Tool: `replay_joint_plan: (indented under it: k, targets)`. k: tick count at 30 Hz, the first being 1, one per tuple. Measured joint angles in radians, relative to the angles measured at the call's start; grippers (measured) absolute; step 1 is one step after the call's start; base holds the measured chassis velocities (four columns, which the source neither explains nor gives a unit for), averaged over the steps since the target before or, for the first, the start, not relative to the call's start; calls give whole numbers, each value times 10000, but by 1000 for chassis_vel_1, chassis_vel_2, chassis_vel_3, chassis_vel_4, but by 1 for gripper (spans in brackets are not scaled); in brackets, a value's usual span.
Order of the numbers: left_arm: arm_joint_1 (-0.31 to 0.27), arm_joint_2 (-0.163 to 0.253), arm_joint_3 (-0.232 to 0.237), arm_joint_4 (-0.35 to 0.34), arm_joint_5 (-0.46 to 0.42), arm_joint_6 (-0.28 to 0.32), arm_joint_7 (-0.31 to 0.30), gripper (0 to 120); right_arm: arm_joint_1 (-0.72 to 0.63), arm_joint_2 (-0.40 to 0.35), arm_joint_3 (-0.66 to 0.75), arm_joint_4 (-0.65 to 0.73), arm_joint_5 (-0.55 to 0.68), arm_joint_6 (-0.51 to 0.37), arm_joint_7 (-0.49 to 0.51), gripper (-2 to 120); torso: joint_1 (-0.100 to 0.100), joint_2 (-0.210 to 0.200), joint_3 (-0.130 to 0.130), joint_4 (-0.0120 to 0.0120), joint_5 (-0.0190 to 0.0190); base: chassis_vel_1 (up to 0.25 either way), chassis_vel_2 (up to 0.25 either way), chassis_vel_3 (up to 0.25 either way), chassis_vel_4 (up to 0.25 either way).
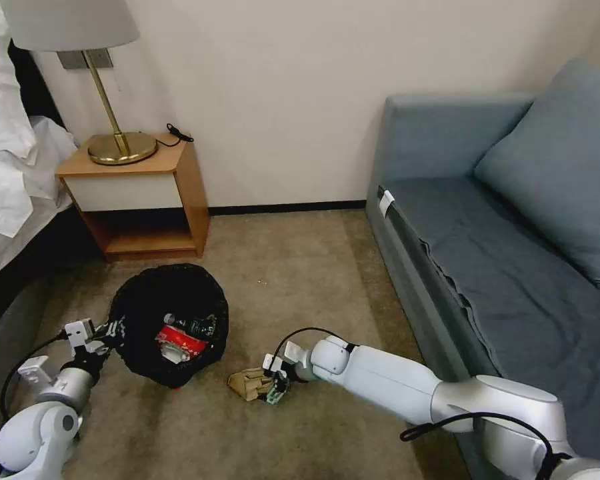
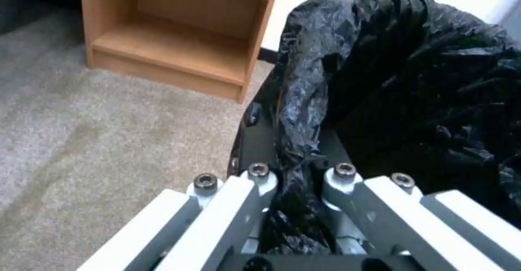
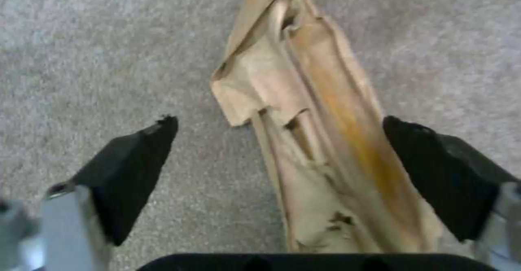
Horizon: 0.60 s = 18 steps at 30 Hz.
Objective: Pick up the trash bin, then pick up the garbage on the floor and place it into the trash bin.
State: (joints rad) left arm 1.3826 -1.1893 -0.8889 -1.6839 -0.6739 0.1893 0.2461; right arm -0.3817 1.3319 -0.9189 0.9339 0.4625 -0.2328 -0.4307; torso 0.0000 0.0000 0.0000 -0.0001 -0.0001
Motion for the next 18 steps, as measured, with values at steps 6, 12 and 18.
replay_joint_plan:
  k: [6,12,18]
  targets:
    - [11,21,2,82,3,-25,87,4,-134,110,104,-301,-114,213,-125,71,0,0,0,1,1,0,0,0,0]
    - [-17,21,6,36,-10,-26,89,4,-168,139,183,-450,-212,244,-138,52,0,0,0,1,1,0,0,0,0]
    - [-47,17,8,6,-29,-26,90,4,-168,150,233,-549,-294,262,-63,28,0,0,0,1,1,0,0,0,0]
